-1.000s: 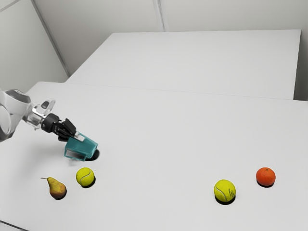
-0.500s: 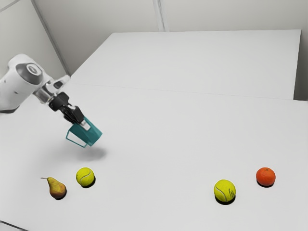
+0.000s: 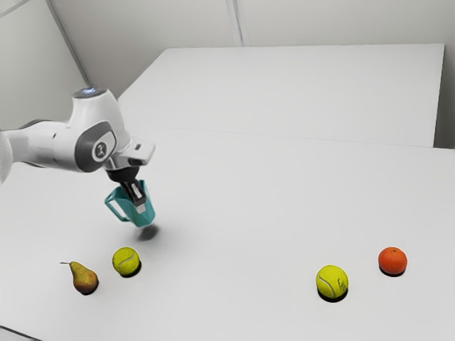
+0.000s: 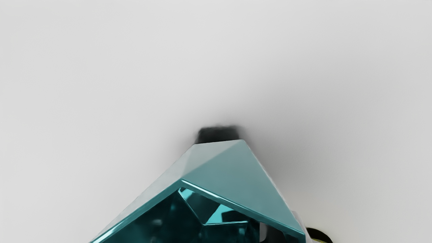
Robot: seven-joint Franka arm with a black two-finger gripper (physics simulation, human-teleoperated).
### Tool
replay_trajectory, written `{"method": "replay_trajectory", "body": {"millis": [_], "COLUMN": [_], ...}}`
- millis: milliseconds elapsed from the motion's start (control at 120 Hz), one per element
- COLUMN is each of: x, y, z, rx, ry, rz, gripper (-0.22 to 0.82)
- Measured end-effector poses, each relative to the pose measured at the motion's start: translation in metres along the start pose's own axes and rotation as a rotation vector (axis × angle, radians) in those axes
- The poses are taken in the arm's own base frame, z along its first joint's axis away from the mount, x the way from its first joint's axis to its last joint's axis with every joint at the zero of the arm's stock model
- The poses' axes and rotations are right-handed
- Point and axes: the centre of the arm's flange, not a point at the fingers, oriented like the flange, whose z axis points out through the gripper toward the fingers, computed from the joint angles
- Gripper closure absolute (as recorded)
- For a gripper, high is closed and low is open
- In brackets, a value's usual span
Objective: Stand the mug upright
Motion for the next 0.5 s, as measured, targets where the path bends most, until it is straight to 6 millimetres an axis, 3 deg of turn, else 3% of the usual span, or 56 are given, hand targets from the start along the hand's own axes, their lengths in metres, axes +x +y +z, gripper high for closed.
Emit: {"method": "replay_trajectory", "body": {"millis": [500], "x": [0.042], "y": [0.046], "z": [0.025], "rx": [0.031], "ry": [-0.013], "rz": [-0.026], "gripper": [0.79]}}
